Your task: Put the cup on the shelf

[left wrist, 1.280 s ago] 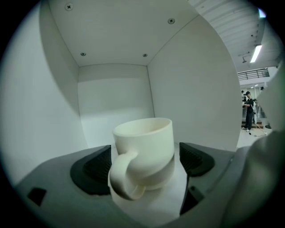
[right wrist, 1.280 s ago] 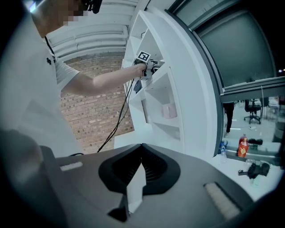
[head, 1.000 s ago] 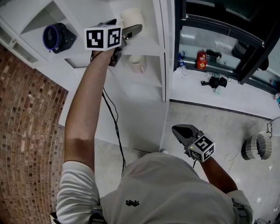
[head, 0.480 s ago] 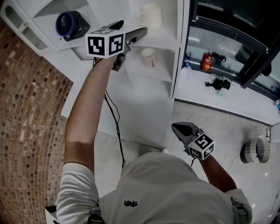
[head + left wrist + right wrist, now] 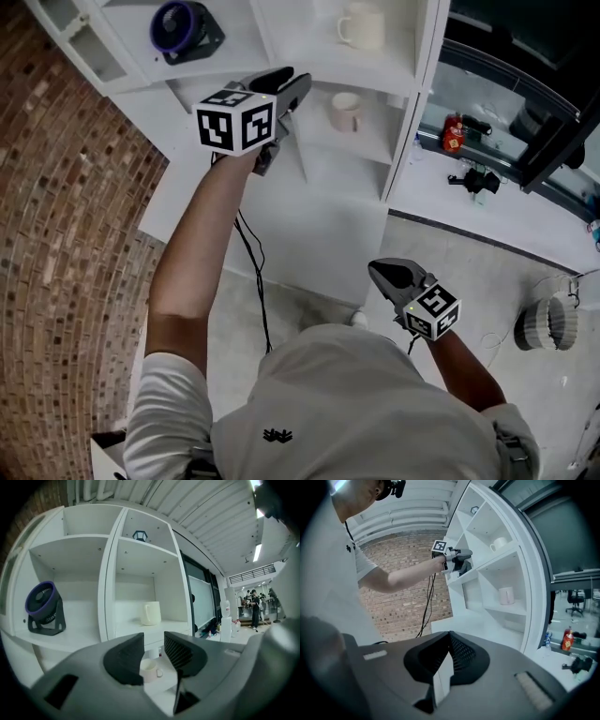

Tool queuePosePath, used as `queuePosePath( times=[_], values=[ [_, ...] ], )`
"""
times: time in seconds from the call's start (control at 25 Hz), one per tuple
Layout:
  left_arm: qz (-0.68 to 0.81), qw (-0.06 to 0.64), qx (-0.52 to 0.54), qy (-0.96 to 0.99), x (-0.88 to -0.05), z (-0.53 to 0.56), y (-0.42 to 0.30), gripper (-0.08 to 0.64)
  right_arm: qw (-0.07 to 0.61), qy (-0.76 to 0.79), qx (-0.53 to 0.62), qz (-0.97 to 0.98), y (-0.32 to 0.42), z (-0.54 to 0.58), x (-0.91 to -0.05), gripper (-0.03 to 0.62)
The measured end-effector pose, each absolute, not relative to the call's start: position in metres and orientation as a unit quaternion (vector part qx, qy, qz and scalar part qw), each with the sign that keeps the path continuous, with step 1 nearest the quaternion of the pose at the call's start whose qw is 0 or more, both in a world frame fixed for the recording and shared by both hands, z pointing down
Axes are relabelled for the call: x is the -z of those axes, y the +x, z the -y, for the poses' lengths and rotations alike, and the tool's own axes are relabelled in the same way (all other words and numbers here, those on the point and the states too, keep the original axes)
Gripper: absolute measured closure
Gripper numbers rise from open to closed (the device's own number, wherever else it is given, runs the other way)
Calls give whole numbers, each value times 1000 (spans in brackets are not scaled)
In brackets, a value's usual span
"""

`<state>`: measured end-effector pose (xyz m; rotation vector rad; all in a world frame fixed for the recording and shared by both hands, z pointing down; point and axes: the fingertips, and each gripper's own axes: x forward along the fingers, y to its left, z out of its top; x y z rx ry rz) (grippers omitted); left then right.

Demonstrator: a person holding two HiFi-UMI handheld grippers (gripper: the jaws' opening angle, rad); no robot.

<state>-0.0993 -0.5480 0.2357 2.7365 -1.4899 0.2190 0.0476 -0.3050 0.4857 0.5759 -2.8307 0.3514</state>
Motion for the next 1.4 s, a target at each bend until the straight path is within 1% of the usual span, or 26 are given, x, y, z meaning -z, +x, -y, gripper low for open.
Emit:
queuePosePath(
  times=[0.16, 0.64, 0.92, 1.4],
  values=[
    [471, 17, -67, 879, -249, 520, -116, 465, 116, 199, -120, 966, 29, 288, -485, 580],
    [455, 23, -57, 888, -271, 445, -150, 554, 124, 212, -123, 961, -13, 230, -486, 580],
    [441, 22, -83, 893, -299, 400, -156, 554, 124, 228, -121, 958, -25, 201, -487, 580],
    [385, 63, -97, 916, -353, 301, -152, 554, 121, 264, -115, 950, -31, 166, -482, 580]
  ],
)
